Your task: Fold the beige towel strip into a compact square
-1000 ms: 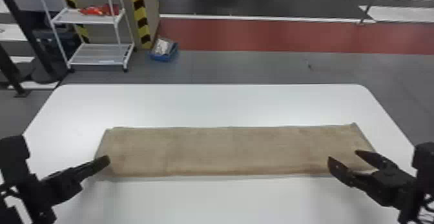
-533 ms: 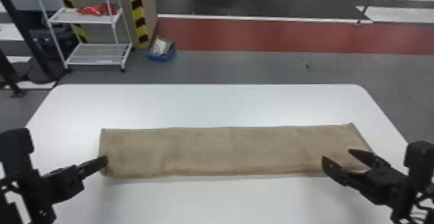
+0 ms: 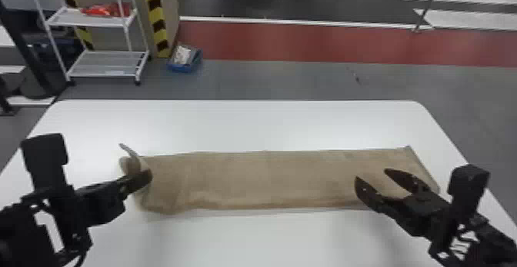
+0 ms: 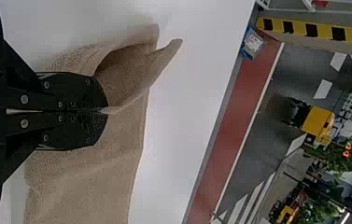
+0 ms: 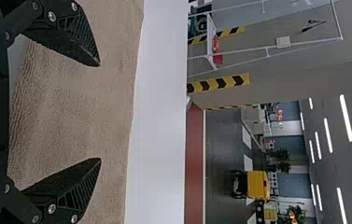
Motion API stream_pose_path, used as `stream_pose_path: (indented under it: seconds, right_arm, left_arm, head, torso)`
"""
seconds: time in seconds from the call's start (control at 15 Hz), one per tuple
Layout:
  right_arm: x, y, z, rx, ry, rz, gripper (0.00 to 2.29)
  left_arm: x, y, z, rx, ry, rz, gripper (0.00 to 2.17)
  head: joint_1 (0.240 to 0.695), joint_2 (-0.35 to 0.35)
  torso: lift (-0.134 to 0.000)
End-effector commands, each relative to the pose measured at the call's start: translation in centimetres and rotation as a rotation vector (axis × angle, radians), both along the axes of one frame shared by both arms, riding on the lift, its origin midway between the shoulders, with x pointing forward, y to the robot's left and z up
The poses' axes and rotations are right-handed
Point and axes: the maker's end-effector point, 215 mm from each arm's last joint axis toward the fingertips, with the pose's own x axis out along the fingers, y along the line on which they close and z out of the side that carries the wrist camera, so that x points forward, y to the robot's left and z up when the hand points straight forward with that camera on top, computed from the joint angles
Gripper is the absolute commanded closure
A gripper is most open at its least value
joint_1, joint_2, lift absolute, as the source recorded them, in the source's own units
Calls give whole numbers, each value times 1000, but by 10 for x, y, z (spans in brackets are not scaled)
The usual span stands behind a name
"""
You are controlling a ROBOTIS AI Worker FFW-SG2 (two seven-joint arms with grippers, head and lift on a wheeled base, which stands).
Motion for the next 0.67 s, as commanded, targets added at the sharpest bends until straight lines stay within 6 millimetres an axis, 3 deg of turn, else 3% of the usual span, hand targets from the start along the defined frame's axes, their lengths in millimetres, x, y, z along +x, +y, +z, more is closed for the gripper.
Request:
stream_pose_path:
  seconds: [0.0, 0.2, 0.33, 0.47, 0.6]
  right_arm:
    - [6, 25, 1, 6, -9, 23, 191]
    - [16, 37, 3, -16, -43, 0, 194]
    - [22, 39, 7, -19, -69, -15, 218]
    - [28, 42, 7, -20, -80, -17, 218]
    - [32, 31, 6, -32, -107, -55, 218]
  left_arm:
    - [14, -36, 24, -10, -63, -50, 1727]
    - [31, -80, 49, -6, -116, -109, 1727]
    - [34, -109, 55, 7, -126, -147, 1727]
    - [34, -143, 61, 8, -137, -190, 1727]
    - [26, -179, 62, 22, -138, -237, 1727]
  head:
    - [695, -77]
    - [695, -90]
    - [695, -120]
    - [695, -140]
    - [695, -167]
  torso:
    - [-124]
    - [-124]
    - [-124]
    - [-124]
    - [-124]
